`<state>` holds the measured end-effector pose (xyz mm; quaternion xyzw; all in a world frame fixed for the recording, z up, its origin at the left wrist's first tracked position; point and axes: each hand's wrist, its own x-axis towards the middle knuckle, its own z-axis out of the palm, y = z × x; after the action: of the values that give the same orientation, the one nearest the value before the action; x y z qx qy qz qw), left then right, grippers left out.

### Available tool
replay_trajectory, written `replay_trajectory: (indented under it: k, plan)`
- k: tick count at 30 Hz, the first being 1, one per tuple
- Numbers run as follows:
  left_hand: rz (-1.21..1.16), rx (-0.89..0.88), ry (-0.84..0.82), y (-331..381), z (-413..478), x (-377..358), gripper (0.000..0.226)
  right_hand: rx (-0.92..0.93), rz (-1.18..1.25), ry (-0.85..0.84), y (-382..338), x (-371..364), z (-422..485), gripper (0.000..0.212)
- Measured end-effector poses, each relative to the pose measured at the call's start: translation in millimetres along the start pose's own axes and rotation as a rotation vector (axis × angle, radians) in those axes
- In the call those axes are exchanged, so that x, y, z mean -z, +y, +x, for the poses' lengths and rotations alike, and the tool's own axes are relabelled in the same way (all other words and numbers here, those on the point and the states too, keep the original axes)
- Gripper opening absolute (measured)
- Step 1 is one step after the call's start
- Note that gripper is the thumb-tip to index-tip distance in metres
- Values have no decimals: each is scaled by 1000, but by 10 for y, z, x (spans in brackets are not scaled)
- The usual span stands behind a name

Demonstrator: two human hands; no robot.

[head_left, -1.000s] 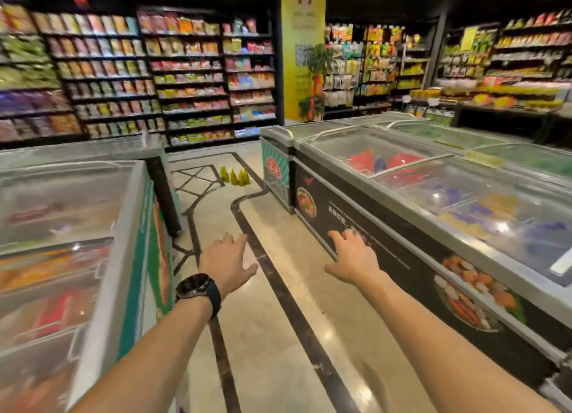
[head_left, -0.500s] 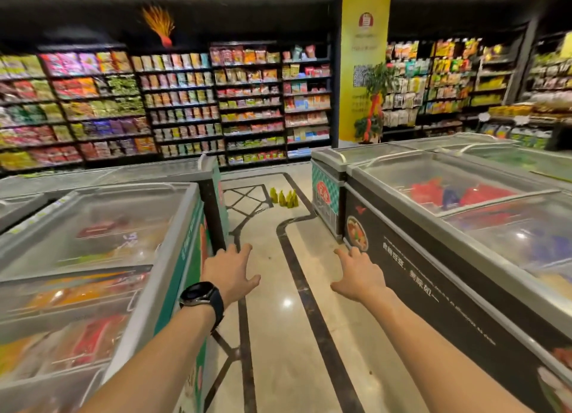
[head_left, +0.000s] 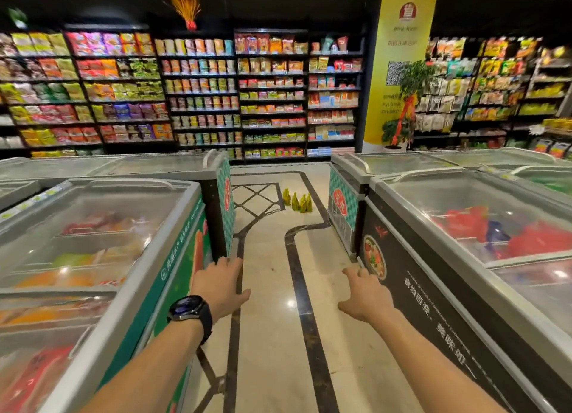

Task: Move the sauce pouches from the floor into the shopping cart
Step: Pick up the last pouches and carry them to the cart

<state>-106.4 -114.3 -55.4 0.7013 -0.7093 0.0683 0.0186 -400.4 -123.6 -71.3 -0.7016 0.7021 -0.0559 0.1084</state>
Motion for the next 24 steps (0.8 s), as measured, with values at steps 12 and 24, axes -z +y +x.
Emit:
replay_trajectory:
  k: [12, 24]
  plan:
    - [4, 24, -89, -739, 2578, -597, 69, 20, -36, -12, -908, -41, 2598, 77]
    - [-28, -25, -132, -983, 4886, -862, 64, -36, 12, -75, -1247, -228, 4953, 77]
